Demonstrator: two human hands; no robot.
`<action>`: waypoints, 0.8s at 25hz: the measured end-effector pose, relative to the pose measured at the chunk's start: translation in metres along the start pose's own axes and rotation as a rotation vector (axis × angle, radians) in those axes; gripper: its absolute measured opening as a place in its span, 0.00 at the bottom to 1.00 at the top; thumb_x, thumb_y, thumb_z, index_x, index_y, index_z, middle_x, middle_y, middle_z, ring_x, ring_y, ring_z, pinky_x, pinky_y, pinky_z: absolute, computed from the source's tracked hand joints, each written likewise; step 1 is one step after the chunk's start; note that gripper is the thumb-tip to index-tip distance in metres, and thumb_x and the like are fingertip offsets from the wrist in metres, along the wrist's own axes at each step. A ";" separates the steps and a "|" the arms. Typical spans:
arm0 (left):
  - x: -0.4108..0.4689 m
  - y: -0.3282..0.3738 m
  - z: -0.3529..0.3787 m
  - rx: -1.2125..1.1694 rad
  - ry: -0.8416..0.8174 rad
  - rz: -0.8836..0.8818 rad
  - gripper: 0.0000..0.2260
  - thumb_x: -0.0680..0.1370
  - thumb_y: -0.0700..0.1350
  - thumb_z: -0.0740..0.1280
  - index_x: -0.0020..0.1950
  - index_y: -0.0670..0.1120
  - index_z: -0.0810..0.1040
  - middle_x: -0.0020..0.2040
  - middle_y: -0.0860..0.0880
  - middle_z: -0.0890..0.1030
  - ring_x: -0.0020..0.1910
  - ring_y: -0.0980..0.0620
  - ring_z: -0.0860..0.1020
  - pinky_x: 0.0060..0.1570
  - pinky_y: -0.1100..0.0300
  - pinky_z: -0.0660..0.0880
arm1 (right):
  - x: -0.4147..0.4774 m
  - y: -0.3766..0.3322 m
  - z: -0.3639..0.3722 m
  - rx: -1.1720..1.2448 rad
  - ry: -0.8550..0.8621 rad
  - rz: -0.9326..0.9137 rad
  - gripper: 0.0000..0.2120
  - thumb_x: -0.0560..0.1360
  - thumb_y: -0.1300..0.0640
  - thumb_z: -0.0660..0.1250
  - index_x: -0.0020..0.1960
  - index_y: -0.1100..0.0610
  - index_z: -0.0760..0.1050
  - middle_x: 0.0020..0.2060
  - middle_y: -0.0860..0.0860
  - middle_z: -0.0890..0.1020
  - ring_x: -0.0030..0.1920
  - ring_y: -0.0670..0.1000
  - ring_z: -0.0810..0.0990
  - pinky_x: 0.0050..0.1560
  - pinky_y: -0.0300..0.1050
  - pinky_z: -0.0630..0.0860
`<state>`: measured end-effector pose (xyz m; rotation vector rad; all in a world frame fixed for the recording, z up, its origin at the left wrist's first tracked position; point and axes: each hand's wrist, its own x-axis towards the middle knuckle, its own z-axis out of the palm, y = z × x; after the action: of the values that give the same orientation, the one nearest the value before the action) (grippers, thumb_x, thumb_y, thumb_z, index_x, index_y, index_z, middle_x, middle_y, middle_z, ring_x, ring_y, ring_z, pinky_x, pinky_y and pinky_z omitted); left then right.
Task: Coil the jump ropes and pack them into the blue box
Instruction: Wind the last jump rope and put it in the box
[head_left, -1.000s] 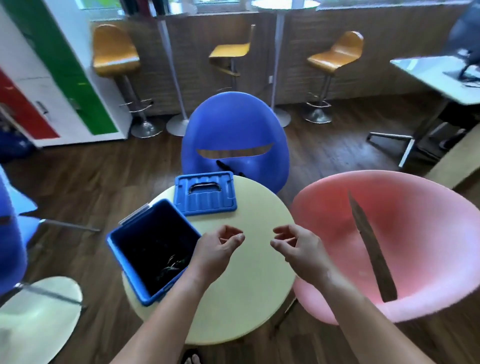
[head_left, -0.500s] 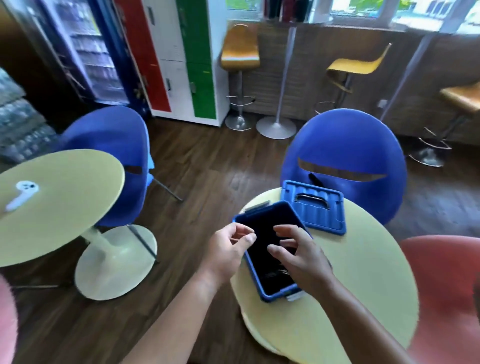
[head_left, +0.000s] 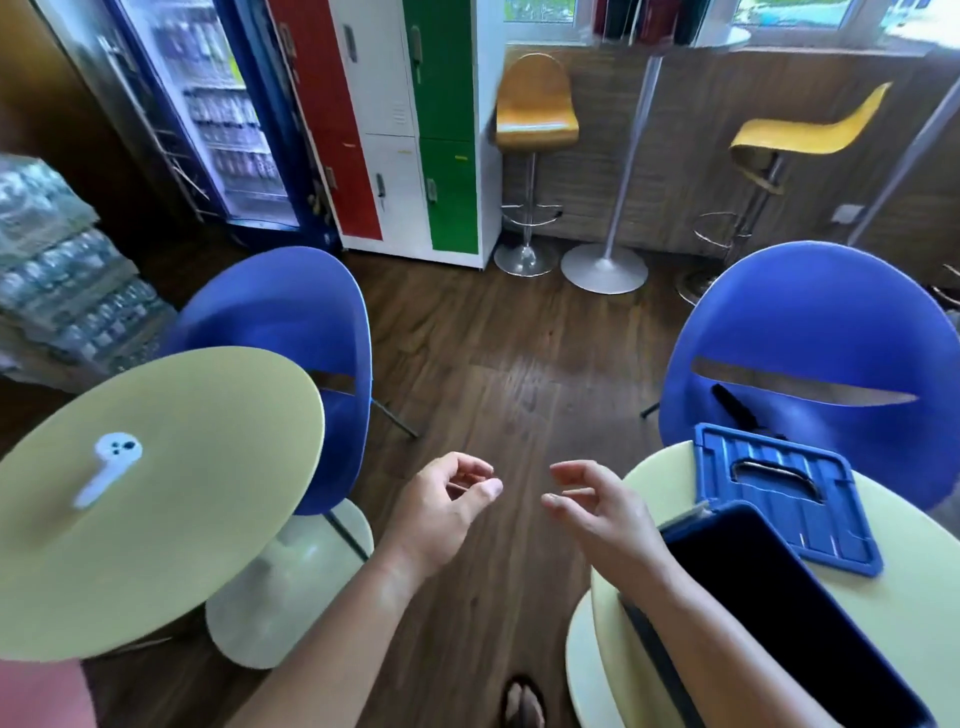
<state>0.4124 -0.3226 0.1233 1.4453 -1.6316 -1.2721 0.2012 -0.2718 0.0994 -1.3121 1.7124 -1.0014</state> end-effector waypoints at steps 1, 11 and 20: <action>0.018 -0.002 -0.003 0.015 -0.017 0.002 0.04 0.78 0.49 0.73 0.51 0.52 0.83 0.44 0.54 0.84 0.41 0.63 0.80 0.43 0.67 0.75 | 0.018 0.001 0.004 0.001 0.009 0.013 0.13 0.74 0.50 0.75 0.59 0.46 0.80 0.55 0.42 0.83 0.51 0.37 0.83 0.55 0.42 0.81; 0.232 0.024 -0.002 0.073 -0.142 0.000 0.06 0.76 0.53 0.74 0.50 0.53 0.83 0.46 0.53 0.85 0.42 0.62 0.79 0.45 0.64 0.77 | 0.213 0.003 -0.007 0.047 0.092 0.096 0.11 0.75 0.49 0.74 0.56 0.45 0.81 0.51 0.40 0.85 0.47 0.36 0.83 0.45 0.32 0.75; 0.386 0.078 0.093 0.079 -0.516 0.068 0.09 0.71 0.59 0.72 0.49 0.58 0.83 0.47 0.53 0.86 0.47 0.55 0.81 0.50 0.50 0.81 | 0.276 0.034 -0.097 0.032 0.441 0.305 0.10 0.75 0.48 0.73 0.55 0.45 0.80 0.48 0.41 0.85 0.47 0.38 0.83 0.48 0.38 0.78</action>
<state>0.2144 -0.6752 0.1052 1.1485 -2.0595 -1.6510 0.0463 -0.5212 0.0826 -0.8089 2.1348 -1.1866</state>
